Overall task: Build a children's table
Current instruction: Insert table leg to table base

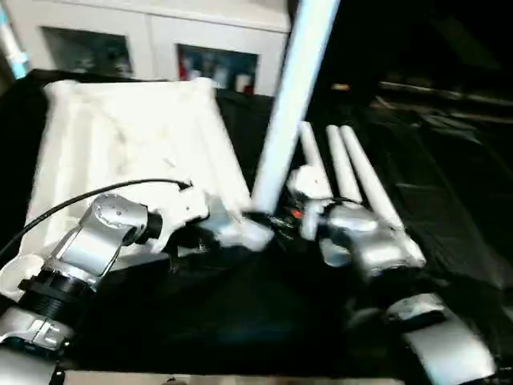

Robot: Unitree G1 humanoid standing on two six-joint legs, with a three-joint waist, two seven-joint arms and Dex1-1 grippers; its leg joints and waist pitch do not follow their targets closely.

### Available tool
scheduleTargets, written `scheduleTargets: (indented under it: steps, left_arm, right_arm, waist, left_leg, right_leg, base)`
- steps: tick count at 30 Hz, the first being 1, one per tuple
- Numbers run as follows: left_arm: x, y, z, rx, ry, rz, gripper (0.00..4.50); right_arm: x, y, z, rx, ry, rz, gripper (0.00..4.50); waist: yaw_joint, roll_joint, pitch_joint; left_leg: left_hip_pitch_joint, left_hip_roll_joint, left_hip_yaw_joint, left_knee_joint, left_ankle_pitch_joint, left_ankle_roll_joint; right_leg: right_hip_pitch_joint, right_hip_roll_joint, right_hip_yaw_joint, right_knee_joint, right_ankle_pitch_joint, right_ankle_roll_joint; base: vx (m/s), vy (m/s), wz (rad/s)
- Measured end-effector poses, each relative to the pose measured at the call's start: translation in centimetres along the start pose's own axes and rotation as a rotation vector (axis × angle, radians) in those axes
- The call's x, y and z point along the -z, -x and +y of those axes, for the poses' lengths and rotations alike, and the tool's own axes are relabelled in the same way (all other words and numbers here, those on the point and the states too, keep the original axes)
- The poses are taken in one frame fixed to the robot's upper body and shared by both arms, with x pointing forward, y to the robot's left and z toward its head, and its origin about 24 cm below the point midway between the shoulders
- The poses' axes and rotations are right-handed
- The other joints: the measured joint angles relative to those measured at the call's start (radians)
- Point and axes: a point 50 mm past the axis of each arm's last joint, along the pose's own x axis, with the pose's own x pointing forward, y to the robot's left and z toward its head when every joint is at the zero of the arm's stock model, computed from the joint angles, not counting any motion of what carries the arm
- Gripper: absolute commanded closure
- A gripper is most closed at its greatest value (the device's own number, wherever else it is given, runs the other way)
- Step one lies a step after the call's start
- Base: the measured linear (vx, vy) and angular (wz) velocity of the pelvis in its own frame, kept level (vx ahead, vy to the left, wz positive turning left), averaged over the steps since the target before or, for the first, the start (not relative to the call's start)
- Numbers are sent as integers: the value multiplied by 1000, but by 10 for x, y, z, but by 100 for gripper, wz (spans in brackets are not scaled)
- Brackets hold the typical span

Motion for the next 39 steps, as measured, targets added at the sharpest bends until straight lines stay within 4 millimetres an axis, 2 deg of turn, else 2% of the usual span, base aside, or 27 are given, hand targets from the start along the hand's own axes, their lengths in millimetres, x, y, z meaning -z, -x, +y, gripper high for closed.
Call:
scheduleTargets:
  steps: [7,12,15,21,32,33,34,36,39]
  left_arm:
    - [-13,-15,1,-200,118,-13,450]
    - [-27,-33,-5,-329,196,-21,450]
    - [-34,-42,-12,-369,217,-30,450]
    - [-42,-50,-17,-415,247,-37,450]
    - [-43,-50,-18,-428,254,-28,450]
    - [-43,-50,-18,-427,252,-27,450]
    - [-43,-50,-18,-426,251,-27,450]
    - [-43,-50,-18,-421,245,-27,450]
    - [-44,-49,-18,-412,234,-41,450]
  right_arm:
    - [-5,-27,-3,325,-53,-5,258]
    - [-11,-42,-4,538,-89,8,259]
    - [-13,-46,-3,607,-92,12,259]
    - [-16,-49,-4,649,-101,12,259]
    - [-17,-49,-4,639,-102,12,259]
    - [-17,-49,-4,638,-106,12,224]
    - [-17,-49,-5,638,-108,11,224]
    - [-19,-49,-6,637,-118,1,186]
    - [-16,-48,-7,630,-153,5,170]
  waist:
    - [-9,1,0]
    - [-6,1,0]
    - [-3,1,0]
    - [-1,1,0]
    - [-1,2,0]
    - [-1,2,0]
    - [-1,2,0]
    - [-1,2,0]
    - [0,3,2]
  left_leg:
    - [-2,-1,-2,0,1,-1]
    - [-2,-1,-2,0,1,-2]
    - [-2,-1,-2,0,1,-2]
    - [-2,-1,-2,-2,-2,-6]
    - [-2,-2,-2,-3,-2,-6]
    - [-2,-2,-2,-3,-2,-6]
    - [-2,-2,-2,-3,-2,-6]
    - [-2,-2,-2,-3,-2,-6]
    - [-6,-2,-2,-3,-2,-6]
  right_leg:
    - [-13,0,0,0,2,-3]
    - [-13,0,1,1,4,-4]
    - [-13,0,1,1,4,-4]
    - [-13,0,1,1,5,-2]
    - [-14,0,1,0,5,-1]
    - [-14,0,1,0,5,-1]
    - [-14,0,1,0,5,-1]
    - [-14,0,1,0,4,-1]
    - [-17,0,1,-1,5,-1]
  base:
    - [0,0,0]
    - [0,0,0]
    - [0,0,0]
    - [0,0,0]
    - [0,0,0]
    - [0,0,0]
    - [0,0,0]
    - [0,0,0]
    - [0,0,0]
